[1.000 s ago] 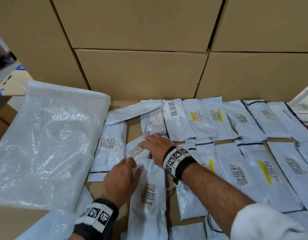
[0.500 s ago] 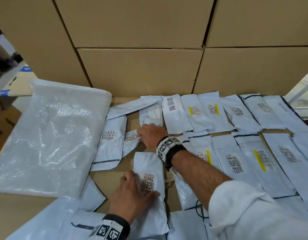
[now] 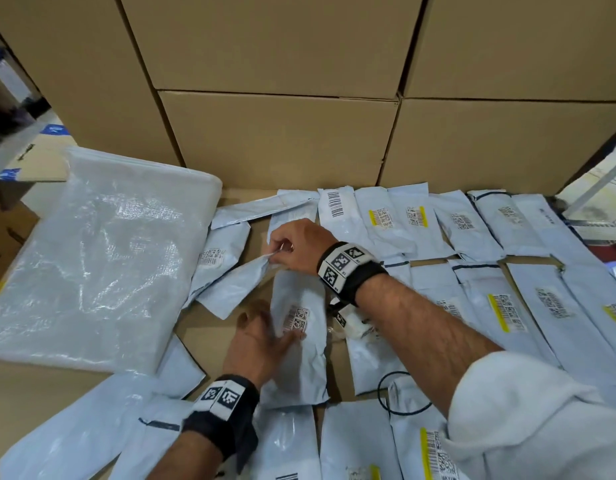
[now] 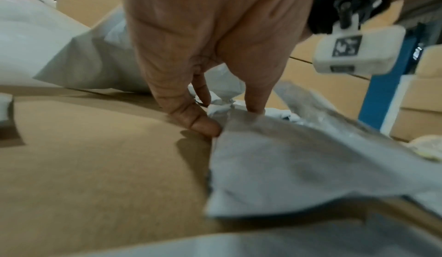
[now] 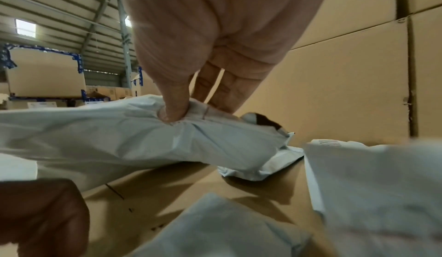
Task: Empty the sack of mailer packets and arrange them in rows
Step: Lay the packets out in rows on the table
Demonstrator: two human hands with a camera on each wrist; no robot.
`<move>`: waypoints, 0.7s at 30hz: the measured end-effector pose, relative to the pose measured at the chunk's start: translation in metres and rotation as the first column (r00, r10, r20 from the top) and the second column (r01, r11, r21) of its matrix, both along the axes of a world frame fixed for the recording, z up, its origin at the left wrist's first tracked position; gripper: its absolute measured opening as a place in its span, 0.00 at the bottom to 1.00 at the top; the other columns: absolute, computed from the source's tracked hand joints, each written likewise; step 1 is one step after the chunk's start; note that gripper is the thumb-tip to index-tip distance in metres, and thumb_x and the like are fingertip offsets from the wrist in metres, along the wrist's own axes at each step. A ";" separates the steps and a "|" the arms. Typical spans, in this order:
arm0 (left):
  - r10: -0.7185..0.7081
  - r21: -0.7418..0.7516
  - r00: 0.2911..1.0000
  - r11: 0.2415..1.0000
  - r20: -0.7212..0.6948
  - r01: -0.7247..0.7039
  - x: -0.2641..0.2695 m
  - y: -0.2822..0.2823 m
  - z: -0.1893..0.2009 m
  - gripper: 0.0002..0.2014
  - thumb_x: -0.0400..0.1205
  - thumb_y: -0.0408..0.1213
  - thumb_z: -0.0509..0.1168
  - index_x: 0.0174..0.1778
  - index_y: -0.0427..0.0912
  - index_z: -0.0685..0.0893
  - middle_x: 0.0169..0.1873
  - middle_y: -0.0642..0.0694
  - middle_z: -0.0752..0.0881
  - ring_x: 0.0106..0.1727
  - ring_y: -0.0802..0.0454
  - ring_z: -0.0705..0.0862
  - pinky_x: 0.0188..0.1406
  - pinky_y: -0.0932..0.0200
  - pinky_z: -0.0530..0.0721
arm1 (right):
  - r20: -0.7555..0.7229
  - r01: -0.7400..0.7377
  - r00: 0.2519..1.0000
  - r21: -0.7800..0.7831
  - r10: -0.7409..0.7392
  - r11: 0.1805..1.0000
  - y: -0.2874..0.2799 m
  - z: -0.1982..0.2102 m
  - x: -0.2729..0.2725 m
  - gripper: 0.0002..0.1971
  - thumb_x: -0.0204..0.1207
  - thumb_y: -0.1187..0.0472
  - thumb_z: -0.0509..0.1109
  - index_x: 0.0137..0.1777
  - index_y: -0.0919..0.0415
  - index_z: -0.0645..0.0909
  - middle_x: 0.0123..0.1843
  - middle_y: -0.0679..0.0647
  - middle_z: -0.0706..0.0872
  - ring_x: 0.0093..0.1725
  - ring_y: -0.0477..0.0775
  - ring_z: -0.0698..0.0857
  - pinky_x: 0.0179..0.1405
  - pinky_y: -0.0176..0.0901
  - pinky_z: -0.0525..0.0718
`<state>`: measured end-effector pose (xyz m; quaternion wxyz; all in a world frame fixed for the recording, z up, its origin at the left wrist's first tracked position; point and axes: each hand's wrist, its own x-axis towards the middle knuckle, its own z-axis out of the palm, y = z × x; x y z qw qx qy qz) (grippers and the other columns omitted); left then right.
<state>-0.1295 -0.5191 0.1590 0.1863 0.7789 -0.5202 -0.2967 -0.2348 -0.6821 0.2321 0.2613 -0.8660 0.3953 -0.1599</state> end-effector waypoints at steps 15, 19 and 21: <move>0.339 -0.027 0.652 0.875 -0.678 -0.484 0.025 0.020 0.035 0.26 0.84 0.65 0.54 0.59 0.50 0.86 0.46 0.42 0.93 0.46 0.47 0.92 0.54 0.51 0.86 | 0.058 0.222 0.973 0.057 -0.225 0.973 0.076 -0.040 -0.064 0.16 0.70 0.42 0.78 0.55 0.45 0.85 0.60 0.44 0.86 0.60 0.46 0.83 0.60 0.52 0.87; 0.329 -0.108 0.685 0.852 -0.650 -0.512 0.023 0.026 0.040 0.10 0.87 0.45 0.58 0.54 0.53 0.85 0.51 0.50 0.91 0.49 0.51 0.91 0.49 0.52 0.87 | -0.291 0.680 0.699 -0.013 -0.653 0.733 0.096 -0.066 -0.109 0.39 0.66 0.32 0.74 0.77 0.43 0.73 0.83 0.59 0.65 0.82 0.64 0.64 0.80 0.60 0.67; 0.285 -0.180 0.727 0.853 -0.625 -0.490 0.020 0.031 0.056 0.09 0.87 0.42 0.58 0.47 0.56 0.83 0.47 0.59 0.87 0.47 0.58 0.87 0.46 0.53 0.84 | -0.401 0.677 0.697 0.093 -0.595 0.730 0.106 -0.075 -0.119 0.43 0.65 0.30 0.74 0.80 0.41 0.67 0.84 0.60 0.60 0.81 0.67 0.63 0.78 0.60 0.70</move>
